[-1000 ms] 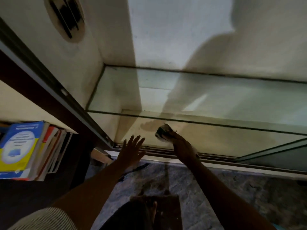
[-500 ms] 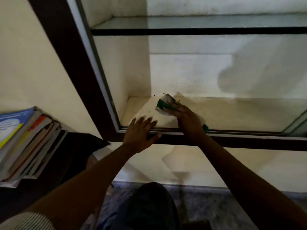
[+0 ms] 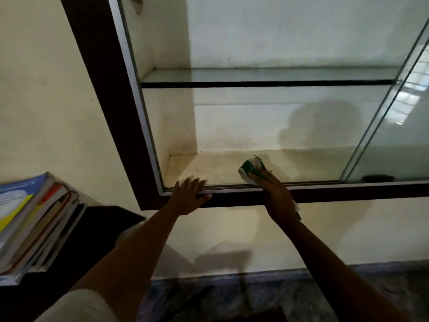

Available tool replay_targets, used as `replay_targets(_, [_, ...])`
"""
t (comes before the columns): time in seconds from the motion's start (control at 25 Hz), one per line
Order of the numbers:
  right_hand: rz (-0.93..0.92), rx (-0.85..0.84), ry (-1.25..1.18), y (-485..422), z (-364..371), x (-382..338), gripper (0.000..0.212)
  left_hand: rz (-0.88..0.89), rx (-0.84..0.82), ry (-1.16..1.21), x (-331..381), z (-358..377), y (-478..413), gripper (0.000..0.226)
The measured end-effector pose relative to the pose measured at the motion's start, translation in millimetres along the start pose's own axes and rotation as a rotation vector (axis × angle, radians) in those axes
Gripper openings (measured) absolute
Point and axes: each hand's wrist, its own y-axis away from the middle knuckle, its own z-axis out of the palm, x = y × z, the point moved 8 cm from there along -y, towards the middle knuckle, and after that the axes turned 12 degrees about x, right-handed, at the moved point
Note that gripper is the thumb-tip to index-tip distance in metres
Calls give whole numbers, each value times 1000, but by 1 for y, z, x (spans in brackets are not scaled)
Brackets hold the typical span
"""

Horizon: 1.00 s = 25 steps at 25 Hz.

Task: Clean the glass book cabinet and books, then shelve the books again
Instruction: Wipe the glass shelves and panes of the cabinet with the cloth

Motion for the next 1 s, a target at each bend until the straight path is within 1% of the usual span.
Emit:
replay_targets(0.08, [63, 39, 37, -4, -11, 17, 62, 9, 31, 2, 7, -1, -1, 85])
replay_targets(0.12, [76, 64, 54, -7, -16, 27, 61, 23, 38, 18, 13, -1, -7, 80])
replay_targets(0.16, [96, 93, 72, -13, -21, 37, 61, 61, 44, 40, 25, -2, -20, 82])
replay_targets(0.28, [168, 205, 187, -38, -39, 69, 61, 298, 109, 26, 82, 7, -83, 117])
replay_targets(0.32, [200, 247, 255, -47, -44, 83, 62, 385, 113, 20, 103, 12, -106, 117])
replay_targets(0.4, [255, 310, 406, -62, -51, 111, 62, 544, 81, 13, 145, 25, -145, 95])
replay_targets(0.44, [291, 323, 455, -69, -54, 129, 62, 608, 84, 2, 163, 32, -160, 88])
replay_targets(0.48, [346, 330, 480, -76, -56, 147, 62, 662, 74, -9, 175, 42, -173, 89])
replay_targets(0.56, [481, 346, 511, -88, -59, 180, 63, 737, 46, 16, 186, 54, -183, 108])
replay_targets(0.6, [540, 363, 538, -95, -58, 199, 63, 749, 36, 40, 188, 59, -188, 114])
replay_targets(0.64, [581, 376, 563, -103, -56, 217, 64, 754, 42, 73, 188, 58, -189, 113])
replay_targets(0.72, [658, 404, 617, -123, -55, 257, 65, 767, 59, 123, 188, 58, -189, 104])
replay_targets(0.8, [771, 398, 711, -137, -65, 297, 63, 752, 65, 149, 186, 59, -190, 95])
replay_targets(0.88, [894, 353, 844, -134, -79, 332, 56, 734, 44, 163, 185, 60, -191, 89])
replay_targets(1.0, [1122, 135, 960, -104, -85, 374, 50, 752, 34, 176, 185, 60, -190, 80])
